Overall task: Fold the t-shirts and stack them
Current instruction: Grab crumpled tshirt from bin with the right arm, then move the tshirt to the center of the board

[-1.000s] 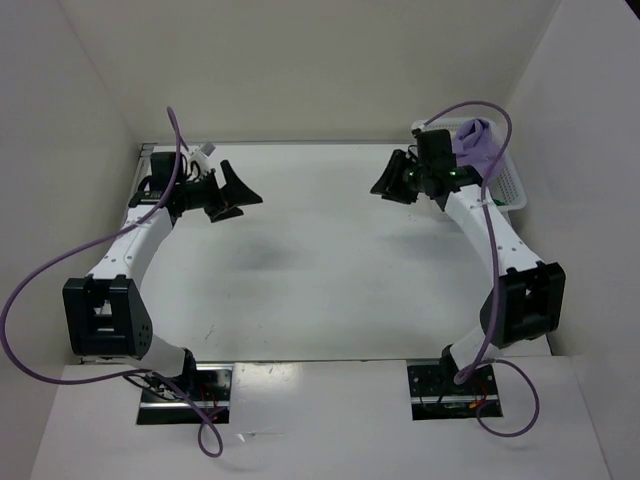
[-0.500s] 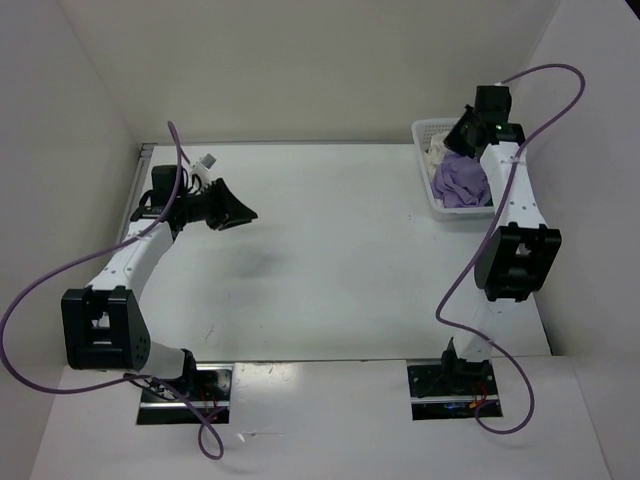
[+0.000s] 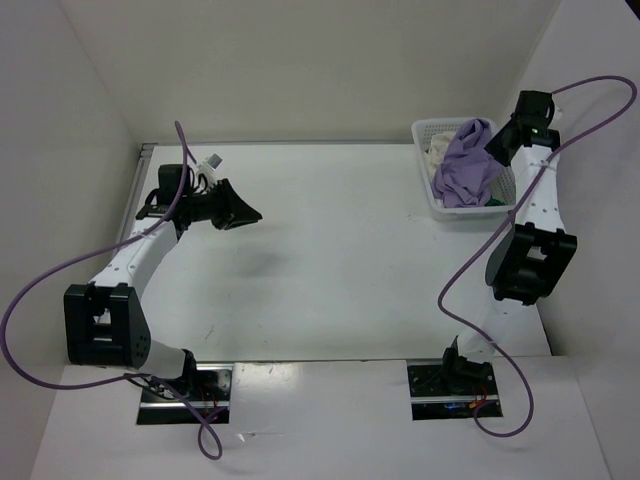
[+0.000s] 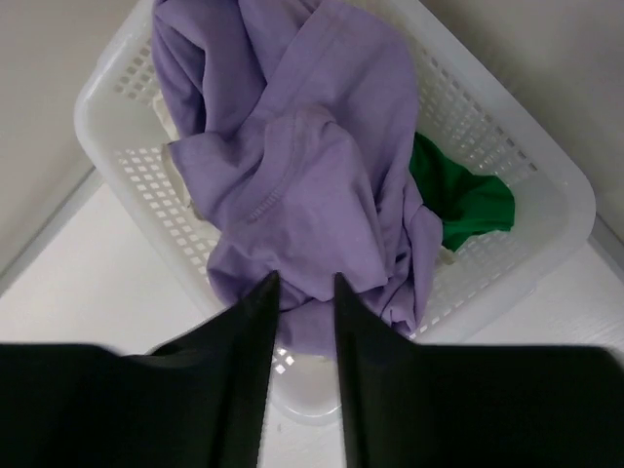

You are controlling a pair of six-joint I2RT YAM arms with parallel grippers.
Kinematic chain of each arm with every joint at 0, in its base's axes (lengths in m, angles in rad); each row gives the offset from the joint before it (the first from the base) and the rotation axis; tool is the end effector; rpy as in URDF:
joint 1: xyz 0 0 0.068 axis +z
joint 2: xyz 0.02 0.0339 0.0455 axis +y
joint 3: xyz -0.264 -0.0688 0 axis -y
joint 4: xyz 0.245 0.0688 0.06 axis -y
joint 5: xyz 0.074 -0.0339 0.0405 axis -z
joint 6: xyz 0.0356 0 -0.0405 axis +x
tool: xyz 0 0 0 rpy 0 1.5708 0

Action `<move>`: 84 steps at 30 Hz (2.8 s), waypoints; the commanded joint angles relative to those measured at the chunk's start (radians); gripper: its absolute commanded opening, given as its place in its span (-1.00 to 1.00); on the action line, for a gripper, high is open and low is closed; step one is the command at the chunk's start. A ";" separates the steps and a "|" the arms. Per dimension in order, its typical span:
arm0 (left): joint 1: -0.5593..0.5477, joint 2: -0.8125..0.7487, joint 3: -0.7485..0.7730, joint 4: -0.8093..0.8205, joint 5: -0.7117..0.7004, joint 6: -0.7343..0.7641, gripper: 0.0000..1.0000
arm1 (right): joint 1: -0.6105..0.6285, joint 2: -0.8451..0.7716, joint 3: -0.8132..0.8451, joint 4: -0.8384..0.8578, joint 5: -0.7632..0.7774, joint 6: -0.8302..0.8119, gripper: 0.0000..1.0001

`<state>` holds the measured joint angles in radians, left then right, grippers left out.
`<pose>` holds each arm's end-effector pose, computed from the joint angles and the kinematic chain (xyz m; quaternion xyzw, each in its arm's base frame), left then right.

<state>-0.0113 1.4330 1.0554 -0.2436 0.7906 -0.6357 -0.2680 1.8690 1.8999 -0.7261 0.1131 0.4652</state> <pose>0.3138 -0.0289 0.2828 -0.0846 0.8352 -0.4588 0.2911 0.4084 -0.1163 0.3633 0.3465 0.8356 -0.0093 0.4263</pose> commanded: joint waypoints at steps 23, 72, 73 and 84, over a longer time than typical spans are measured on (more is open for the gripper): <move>0.001 0.006 -0.034 0.081 -0.010 -0.036 0.17 | 0.012 0.271 0.145 0.165 -0.006 0.038 0.20; 0.235 -0.154 -0.107 0.129 -0.185 -0.315 0.54 | 0.371 -0.324 0.119 0.542 -0.737 0.219 -1.00; 0.244 -0.154 -0.116 0.129 -0.185 -0.315 0.54 | 0.359 -0.333 0.037 0.542 -0.737 0.210 -1.00; 0.162 -0.154 -0.163 -0.052 -0.355 -0.050 0.52 | 0.349 -0.363 -0.745 0.620 -0.566 0.115 -1.00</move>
<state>0.1989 1.3056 0.8745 -0.2058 0.5297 -0.8509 0.0868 1.5925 1.1687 -0.1688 -0.5457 0.6254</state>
